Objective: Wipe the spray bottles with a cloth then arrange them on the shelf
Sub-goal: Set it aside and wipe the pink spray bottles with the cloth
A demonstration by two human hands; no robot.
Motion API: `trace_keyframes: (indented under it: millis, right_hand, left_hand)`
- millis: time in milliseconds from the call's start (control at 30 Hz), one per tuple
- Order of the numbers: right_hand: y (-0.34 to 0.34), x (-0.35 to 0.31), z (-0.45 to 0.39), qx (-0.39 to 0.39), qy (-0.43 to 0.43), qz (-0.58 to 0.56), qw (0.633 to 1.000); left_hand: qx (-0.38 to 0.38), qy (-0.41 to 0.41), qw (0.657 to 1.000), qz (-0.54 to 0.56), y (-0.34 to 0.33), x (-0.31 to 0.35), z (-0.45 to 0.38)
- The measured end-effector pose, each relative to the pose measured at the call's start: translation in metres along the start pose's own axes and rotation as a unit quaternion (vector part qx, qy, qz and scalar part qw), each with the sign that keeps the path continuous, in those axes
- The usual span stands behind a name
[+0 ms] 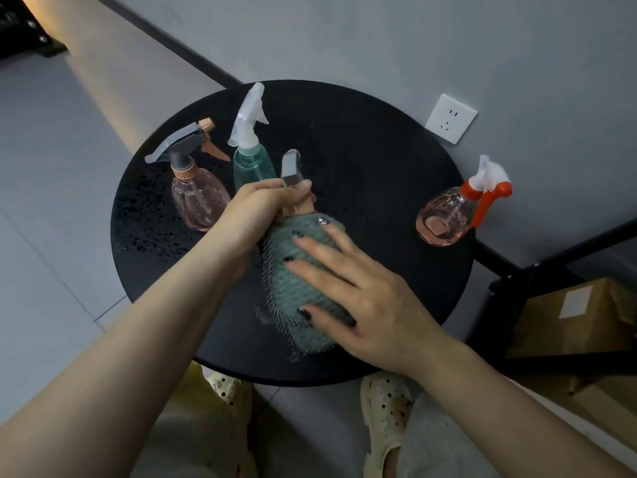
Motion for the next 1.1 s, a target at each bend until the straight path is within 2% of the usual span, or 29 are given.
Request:
trace_keyframes:
  millis: [133, 233, 300, 400, 500, 600, 667, 767, 900, 1000, 1100]
  right_hand:
    - [-0.008, -0.004, 0.009, -0.046, 0.146, 0.111, 0.982]
    - [-0.006, -0.003, 0.010, -0.035, 0.158, 0.111, 0.980]
    - [-0.002, -0.002, 0.006, -0.014, 0.123, 0.069, 0.990]
    - [0.003, 0.002, 0.000, 0.007, 0.022, -0.038, 0.999]
    - [0.004, 0.007, -0.005, 0.011, -0.093, -0.165, 0.982]
    - [0.003, 0.007, -0.005, 0.017, -0.124, -0.201, 0.972]
    - [0.002, 0.003, -0.003, 0.014, -0.095, -0.164, 0.982]
    - [0.002, -0.003, 0.002, 0.006, 0.015, -0.048, 0.999]
    - [-0.003, -0.010, 0.008, -0.015, 0.141, 0.068, 0.988]
    - [-0.003, -0.008, 0.007, -0.019, 0.150, 0.074, 0.986]
    - [0.001, -0.001, 0.003, -0.007, 0.064, -0.012, 0.998]
  left_hand:
    - [0.024, 0.012, 1.000, -0.013, 0.008, 0.000, -0.004]
    - [0.015, 0.002, 1.000, -0.023, 0.010, 0.002, -0.005]
    - [0.004, 0.002, 1.000, -0.009, 0.010, 0.004, -0.005]
    - [-0.023, 0.005, 0.999, 0.030, 0.008, 0.004, -0.006]
    - [-0.042, 0.000, 0.999, 0.033, 0.004, 0.002, -0.004]
    - [-0.038, -0.006, 0.999, 0.036, 0.005, 0.001, -0.004]
    - [-0.033, -0.009, 0.999, 0.041, 0.006, 0.003, -0.003]
    - [0.001, -0.005, 0.999, 0.046, 0.009, 0.003, -0.002]
    - [0.031, -0.002, 0.999, -0.010, 0.014, 0.003, -0.003]
    - [0.042, -0.010, 0.998, -0.049, 0.014, 0.003, -0.004]
    - [0.039, -0.005, 0.998, -0.042, 0.014, 0.002, -0.005]
Point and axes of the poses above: each hand's wrist, its own z-axis away from the middle knuckle, its own y-axis out of the back of the hand, x = y × z, the point moved 3 cm from there along -z, towards the middle knuckle, and after that the axes turned 10 degrees about -y, right-handed, at the moved point
